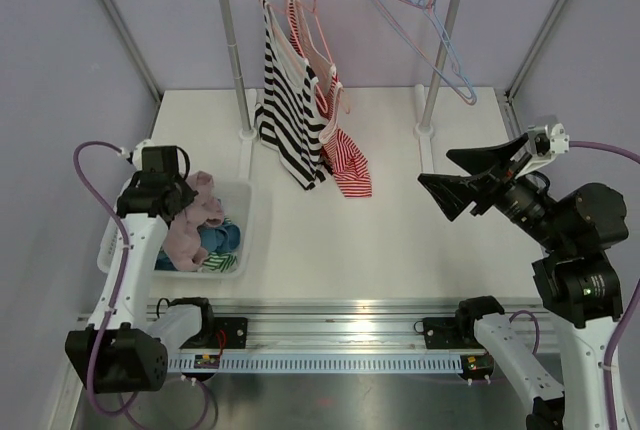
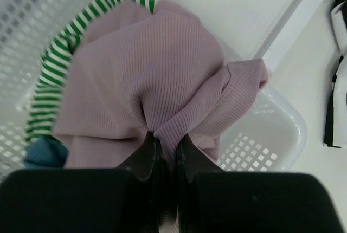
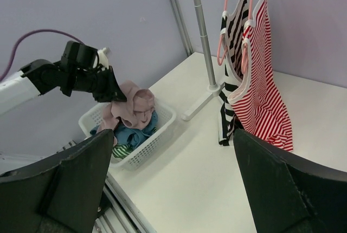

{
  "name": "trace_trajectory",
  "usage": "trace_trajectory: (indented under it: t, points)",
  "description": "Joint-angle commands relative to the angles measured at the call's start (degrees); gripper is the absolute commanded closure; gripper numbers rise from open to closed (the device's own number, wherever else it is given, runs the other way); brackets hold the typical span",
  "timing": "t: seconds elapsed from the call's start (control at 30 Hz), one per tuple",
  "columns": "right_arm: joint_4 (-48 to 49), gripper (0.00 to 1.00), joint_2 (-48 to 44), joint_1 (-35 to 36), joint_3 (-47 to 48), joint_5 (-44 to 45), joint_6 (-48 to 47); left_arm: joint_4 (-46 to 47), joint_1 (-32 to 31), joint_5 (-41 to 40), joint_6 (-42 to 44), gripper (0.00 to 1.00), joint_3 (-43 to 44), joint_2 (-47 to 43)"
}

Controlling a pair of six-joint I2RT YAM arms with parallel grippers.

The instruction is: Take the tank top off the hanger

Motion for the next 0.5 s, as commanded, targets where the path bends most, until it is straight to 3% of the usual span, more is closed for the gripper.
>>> trace_trajectory:
  t: [0.0, 0.03, 0.17, 0.4, 0.47]
  points:
    - [5.1, 0.01, 0.6, -0.2, -1.7, -1.8, 2.2, 3.3, 0.3, 4.2, -10.5, 1.0, -6.4, -2.4]
    - [6.1, 0.01, 0.8, -0.2, -2.1, -1.9, 3.0, 4.6, 0.6, 4.5, -15.1, 1.0, -11.1, -2.9]
    - [9.1, 0.0, 1.6, -0.2, -3.3, -2.9, 5.3, 8.7, 0.7, 4.5, -19.5, 1.0, -19.8, -3.6]
    - [11.9, 0.01, 4.9, -0.2, -5.0, -4.3, 8.9, 9.4, 2.9, 6.4, -20.5, 1.0, -20.6, -0.3]
    - [12.5, 0.01, 5.6, -0.1, -4.9, -3.8, 8.6, 8.0, 2.9, 5.8, -20.0, 0.9, -18.0, -1.7]
